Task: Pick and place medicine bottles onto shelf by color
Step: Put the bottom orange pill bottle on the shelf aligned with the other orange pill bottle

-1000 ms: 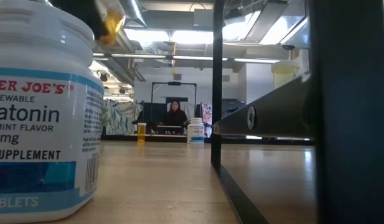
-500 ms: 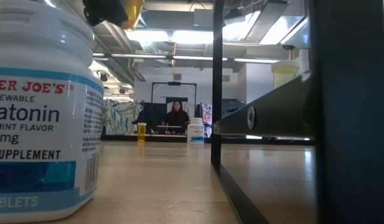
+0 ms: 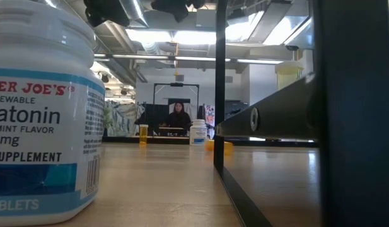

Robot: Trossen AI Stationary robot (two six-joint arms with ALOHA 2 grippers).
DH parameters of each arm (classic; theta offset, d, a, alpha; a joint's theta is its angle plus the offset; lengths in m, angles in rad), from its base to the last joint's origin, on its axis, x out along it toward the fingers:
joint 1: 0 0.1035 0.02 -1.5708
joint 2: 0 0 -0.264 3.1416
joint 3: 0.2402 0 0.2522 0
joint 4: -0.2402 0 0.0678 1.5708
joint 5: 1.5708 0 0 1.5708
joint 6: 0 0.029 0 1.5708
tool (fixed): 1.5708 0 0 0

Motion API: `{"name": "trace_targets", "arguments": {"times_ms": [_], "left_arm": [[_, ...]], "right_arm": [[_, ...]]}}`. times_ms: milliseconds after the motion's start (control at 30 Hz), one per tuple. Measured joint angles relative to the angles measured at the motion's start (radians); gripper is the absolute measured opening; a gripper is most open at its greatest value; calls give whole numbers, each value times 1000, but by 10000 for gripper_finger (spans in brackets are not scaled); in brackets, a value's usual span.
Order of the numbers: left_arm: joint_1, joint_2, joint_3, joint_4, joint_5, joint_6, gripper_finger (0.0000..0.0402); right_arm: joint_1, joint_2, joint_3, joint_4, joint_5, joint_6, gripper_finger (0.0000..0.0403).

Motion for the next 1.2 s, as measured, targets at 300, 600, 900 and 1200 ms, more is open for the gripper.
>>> {"name": "trace_targets", "arguments": {"times_ms": [300,600,900,1200], "left_arm": [[1,0,-1,0,-30,-1,2],[59,0,-1,4,-47,-69,5],[191,0,-1,4,6,-188,1],[343,42,-1,80,152,-185,1]], "right_arm": [[-44,-11,64,-190,1,-33,192],[-113,-127,67,-428,12,-31,192],[-137,-263,65,-567,167,53,192],[-151,-350,-85,-616,182,160,192]]}}
